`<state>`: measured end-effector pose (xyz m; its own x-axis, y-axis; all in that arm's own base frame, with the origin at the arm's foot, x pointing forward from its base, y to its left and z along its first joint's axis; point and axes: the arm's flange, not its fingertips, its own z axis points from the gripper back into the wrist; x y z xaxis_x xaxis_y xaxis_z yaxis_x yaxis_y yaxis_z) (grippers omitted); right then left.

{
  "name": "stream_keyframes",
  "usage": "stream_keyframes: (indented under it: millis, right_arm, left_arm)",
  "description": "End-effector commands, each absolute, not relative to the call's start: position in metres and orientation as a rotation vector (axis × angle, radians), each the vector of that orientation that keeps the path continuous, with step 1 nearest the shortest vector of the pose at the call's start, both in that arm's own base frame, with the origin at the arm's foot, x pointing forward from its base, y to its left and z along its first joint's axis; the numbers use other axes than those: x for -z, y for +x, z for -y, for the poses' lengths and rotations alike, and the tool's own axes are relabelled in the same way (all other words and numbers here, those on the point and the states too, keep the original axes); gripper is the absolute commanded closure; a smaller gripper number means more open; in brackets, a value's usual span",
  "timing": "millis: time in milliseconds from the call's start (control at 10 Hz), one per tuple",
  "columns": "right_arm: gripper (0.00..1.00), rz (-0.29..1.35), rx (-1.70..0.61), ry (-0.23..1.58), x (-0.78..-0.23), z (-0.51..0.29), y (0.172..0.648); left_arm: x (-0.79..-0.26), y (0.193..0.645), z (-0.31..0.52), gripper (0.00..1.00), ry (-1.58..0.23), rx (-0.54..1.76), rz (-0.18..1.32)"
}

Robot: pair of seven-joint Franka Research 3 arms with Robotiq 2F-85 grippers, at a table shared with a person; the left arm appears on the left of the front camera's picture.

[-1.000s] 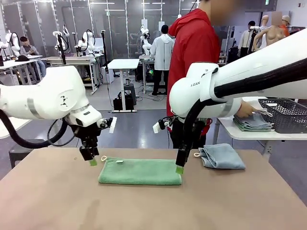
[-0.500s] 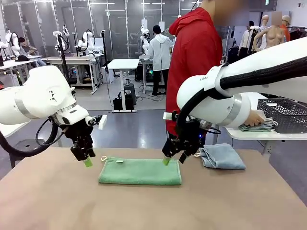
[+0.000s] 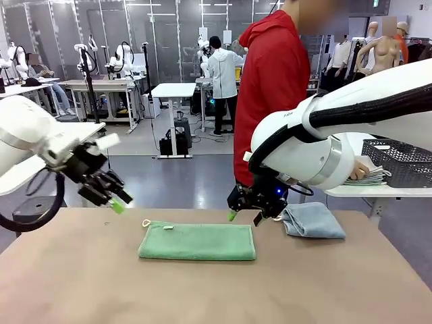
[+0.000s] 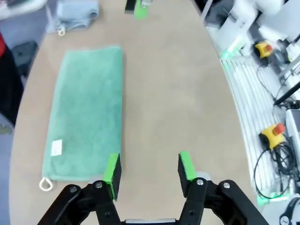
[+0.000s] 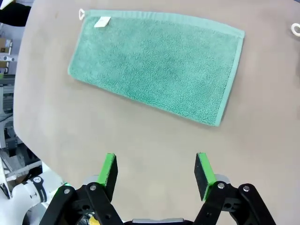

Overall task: Fold the towels and place them in the basket.
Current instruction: When a person lays out a Towel with hook on the table, fold it in half twice.

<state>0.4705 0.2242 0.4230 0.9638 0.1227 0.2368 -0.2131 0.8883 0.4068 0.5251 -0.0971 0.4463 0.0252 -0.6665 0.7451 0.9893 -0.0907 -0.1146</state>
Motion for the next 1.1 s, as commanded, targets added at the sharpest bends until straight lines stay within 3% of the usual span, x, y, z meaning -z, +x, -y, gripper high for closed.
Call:
stream_keyframes:
  millis: [0,600,1000]
  right_arm:
    - [0.17,0.198,-0.213,0.445,-0.426,-0.225,0.472]
    - [0.17,0.199,-0.189,0.446,-0.424,-0.227,0.469]
    - [0.17,0.268,-0.061,0.343,-0.404,-0.237,0.484]
  left_arm:
    - [-0.455,0.53,0.058,0.37,-0.898,1.477,0.637]
    - [-0.461,0.539,0.02,0.37,-0.946,1.412,0.763]
    - [-0.453,0.532,0.02,0.37,-0.843,1.412,0.888]
